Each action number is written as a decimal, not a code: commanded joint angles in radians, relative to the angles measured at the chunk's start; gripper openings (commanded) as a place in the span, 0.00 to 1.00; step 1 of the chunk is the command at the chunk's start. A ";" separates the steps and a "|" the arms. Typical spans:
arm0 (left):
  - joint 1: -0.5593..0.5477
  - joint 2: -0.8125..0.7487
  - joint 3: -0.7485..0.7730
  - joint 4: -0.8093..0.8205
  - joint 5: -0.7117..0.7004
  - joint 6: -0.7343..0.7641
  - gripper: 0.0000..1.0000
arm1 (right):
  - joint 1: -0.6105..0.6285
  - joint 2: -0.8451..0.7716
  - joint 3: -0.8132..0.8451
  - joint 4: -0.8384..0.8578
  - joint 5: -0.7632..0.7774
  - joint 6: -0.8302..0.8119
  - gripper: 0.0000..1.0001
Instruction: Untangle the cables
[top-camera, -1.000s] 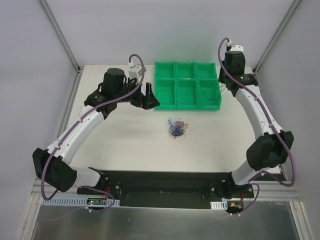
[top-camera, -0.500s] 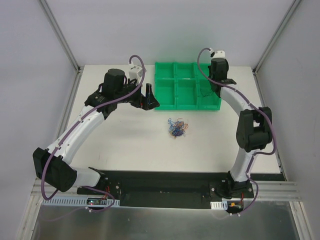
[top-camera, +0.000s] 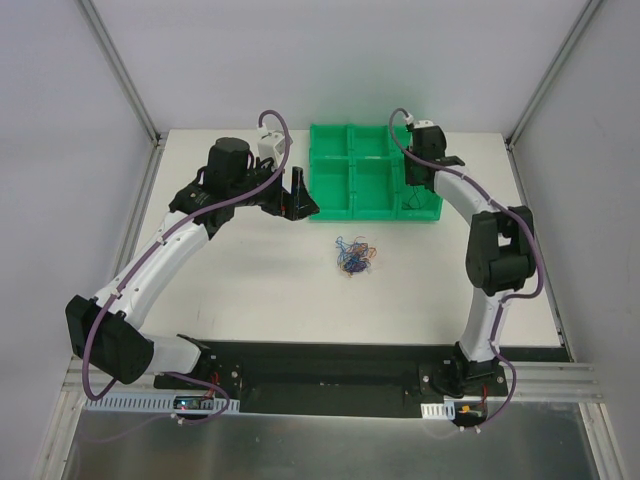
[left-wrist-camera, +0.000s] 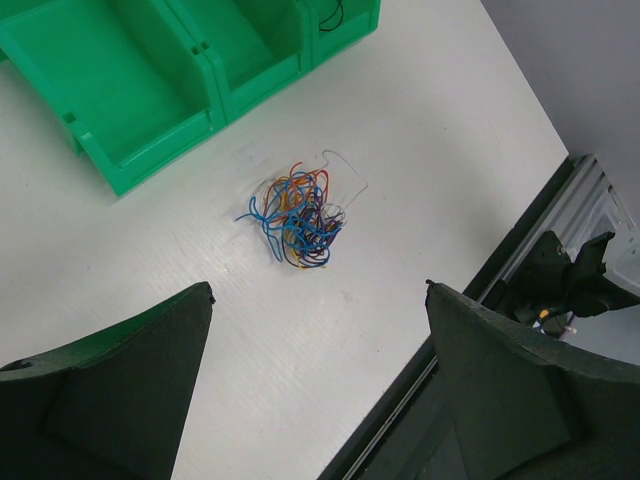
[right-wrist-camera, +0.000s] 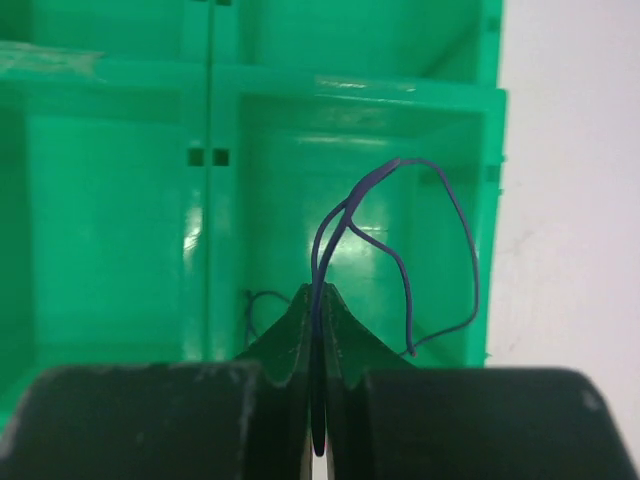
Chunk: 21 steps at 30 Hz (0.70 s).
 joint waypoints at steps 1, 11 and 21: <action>0.006 -0.023 -0.001 0.026 0.014 0.000 0.87 | -0.037 0.036 0.093 -0.180 -0.232 0.140 0.00; 0.006 -0.010 -0.003 0.026 0.013 0.000 0.87 | -0.157 0.197 0.285 -0.404 -0.541 0.355 0.00; 0.006 -0.010 0.000 0.029 0.025 -0.004 0.87 | -0.157 0.199 0.383 -0.516 -0.454 0.288 0.33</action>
